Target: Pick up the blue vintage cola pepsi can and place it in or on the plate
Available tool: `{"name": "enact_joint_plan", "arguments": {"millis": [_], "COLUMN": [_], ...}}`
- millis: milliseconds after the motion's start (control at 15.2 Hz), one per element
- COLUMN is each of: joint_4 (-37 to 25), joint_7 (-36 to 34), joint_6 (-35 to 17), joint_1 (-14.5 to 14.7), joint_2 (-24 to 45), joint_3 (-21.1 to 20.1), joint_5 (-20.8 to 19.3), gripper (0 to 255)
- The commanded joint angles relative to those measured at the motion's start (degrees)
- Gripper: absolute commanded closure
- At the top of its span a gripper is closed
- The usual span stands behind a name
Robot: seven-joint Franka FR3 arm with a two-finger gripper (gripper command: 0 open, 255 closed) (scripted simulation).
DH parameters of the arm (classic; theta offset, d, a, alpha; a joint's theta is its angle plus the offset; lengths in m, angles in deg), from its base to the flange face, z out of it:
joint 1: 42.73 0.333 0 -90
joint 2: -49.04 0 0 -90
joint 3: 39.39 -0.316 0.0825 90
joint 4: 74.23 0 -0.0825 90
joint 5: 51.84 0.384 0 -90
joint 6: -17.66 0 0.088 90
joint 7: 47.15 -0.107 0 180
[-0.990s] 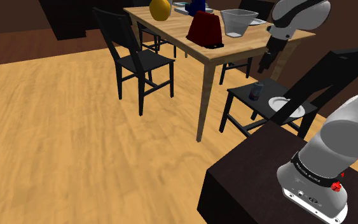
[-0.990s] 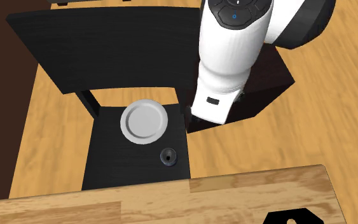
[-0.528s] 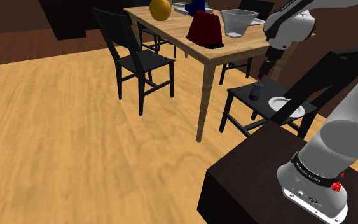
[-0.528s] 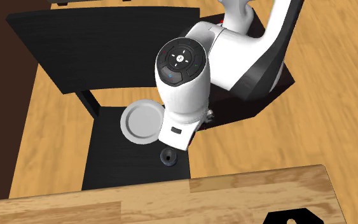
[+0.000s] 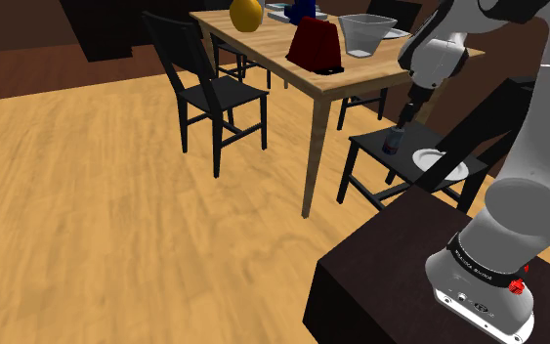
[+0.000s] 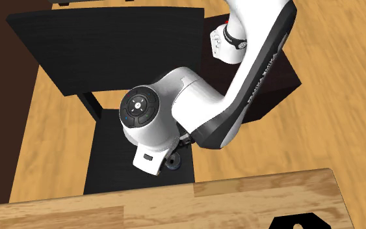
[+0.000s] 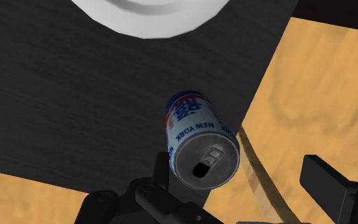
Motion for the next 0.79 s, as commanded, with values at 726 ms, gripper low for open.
{"name": "enact_joint_plan", "arguments": {"millis": [726], "joint_4": [-2.4], "joint_7": [4.6], "joint_6": [-3.8], "joint_1": [-3.5], "joint_2": [7.8], "joint_3": [-3.7], "joint_5": [6.2], "gripper": [0]}}
